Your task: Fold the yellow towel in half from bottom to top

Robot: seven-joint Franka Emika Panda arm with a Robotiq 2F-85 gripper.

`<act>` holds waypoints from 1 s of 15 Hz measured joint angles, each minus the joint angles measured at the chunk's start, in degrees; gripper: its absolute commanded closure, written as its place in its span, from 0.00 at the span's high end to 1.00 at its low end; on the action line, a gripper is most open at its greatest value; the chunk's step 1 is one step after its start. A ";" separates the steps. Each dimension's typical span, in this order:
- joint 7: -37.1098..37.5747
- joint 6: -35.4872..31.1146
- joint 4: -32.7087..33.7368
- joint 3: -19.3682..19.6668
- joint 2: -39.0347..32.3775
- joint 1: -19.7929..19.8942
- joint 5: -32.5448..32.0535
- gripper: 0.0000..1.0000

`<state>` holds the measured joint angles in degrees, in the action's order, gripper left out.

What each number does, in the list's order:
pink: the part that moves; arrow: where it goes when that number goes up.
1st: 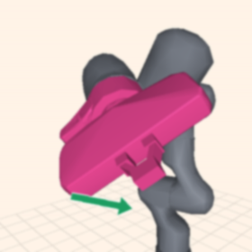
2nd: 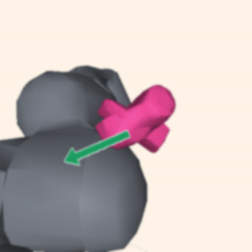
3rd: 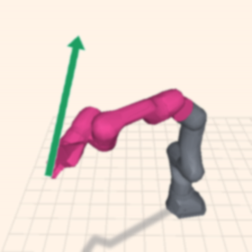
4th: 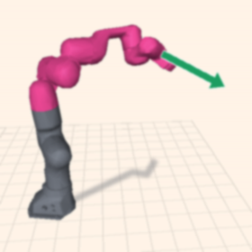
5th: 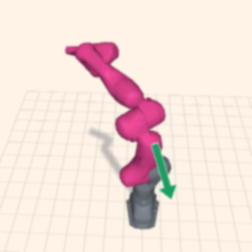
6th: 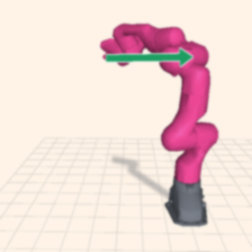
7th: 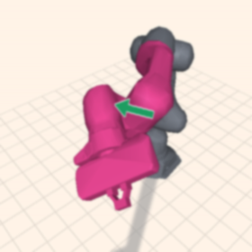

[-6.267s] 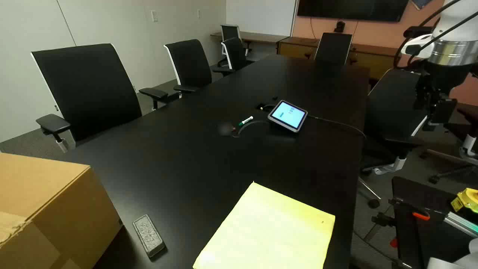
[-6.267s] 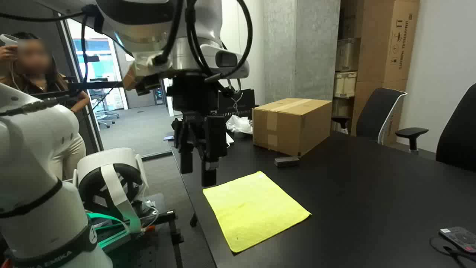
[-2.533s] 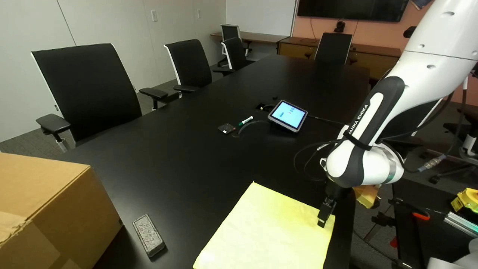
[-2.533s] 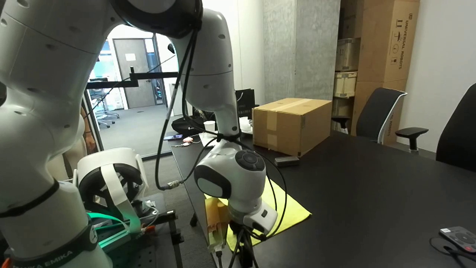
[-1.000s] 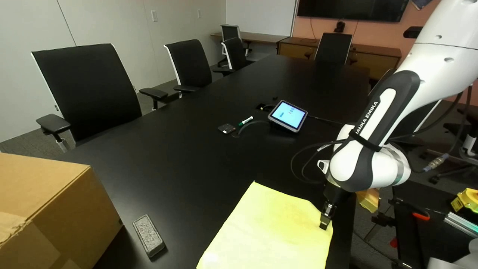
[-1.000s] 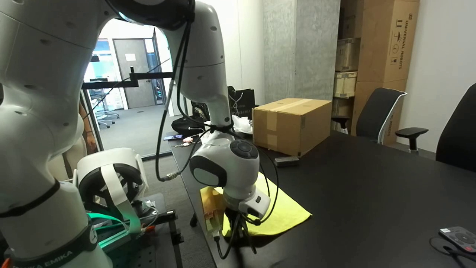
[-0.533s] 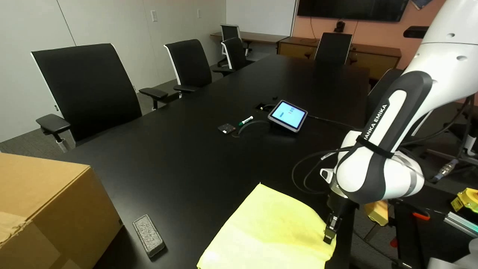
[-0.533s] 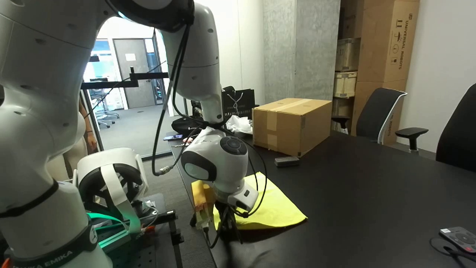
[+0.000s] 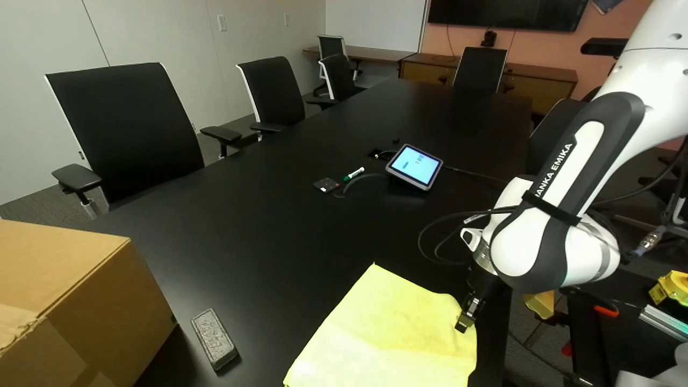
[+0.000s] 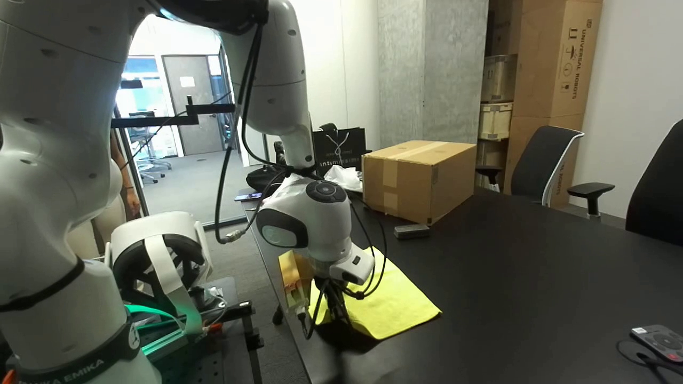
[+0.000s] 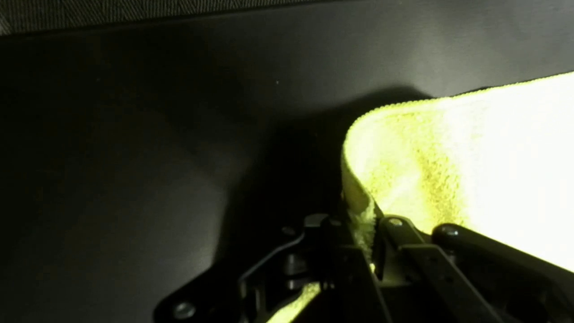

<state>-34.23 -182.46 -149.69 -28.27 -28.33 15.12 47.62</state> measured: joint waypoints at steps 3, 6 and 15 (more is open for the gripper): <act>1.38 -1.66 0.12 0.22 0.62 -0.88 0.00 0.11; 2.70 -2.19 1.07 0.42 1.15 -1.18 0.00 0.11; 7.34 -3.09 9.98 2.82 1.66 -2.33 0.00 0.08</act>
<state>-26.89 -185.55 -139.71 -25.45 -26.67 12.79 47.62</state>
